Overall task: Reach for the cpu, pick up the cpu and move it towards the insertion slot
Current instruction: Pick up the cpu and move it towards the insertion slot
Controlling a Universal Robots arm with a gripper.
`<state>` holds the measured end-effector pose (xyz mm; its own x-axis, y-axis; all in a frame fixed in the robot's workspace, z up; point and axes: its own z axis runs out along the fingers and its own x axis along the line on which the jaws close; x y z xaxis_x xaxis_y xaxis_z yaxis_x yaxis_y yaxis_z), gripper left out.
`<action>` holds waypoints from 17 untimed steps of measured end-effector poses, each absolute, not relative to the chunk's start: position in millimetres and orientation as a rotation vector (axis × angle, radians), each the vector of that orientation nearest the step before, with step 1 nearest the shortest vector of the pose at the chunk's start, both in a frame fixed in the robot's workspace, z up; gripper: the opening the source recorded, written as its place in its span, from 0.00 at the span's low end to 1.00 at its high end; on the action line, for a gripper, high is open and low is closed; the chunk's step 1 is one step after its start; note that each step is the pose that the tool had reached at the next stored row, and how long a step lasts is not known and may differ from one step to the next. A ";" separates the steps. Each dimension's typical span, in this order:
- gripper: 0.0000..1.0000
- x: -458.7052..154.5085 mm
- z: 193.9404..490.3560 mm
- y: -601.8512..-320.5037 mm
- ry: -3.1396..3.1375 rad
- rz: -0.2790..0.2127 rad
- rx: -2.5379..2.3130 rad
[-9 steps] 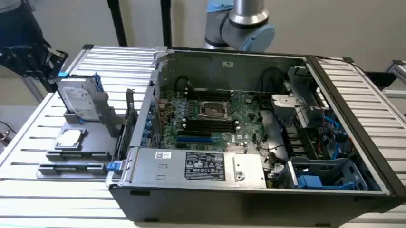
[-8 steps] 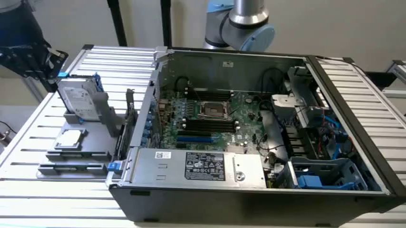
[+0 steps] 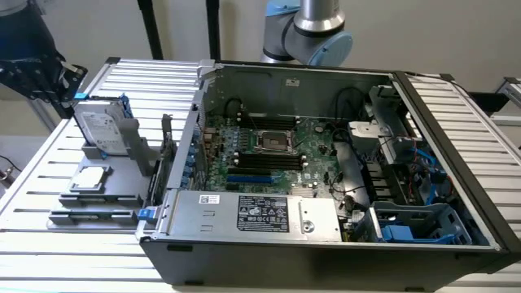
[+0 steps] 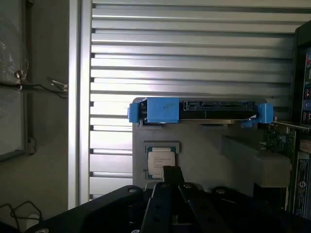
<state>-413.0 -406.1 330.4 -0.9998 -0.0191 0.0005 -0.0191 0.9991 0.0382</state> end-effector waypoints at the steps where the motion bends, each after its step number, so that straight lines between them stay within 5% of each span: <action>1: 0.11 -413.0 330.5 -406.1 -3.140 -0.060 0.030; 17: 0.11 -419.9 320.3 -423.3 -3.140 -0.060 0.032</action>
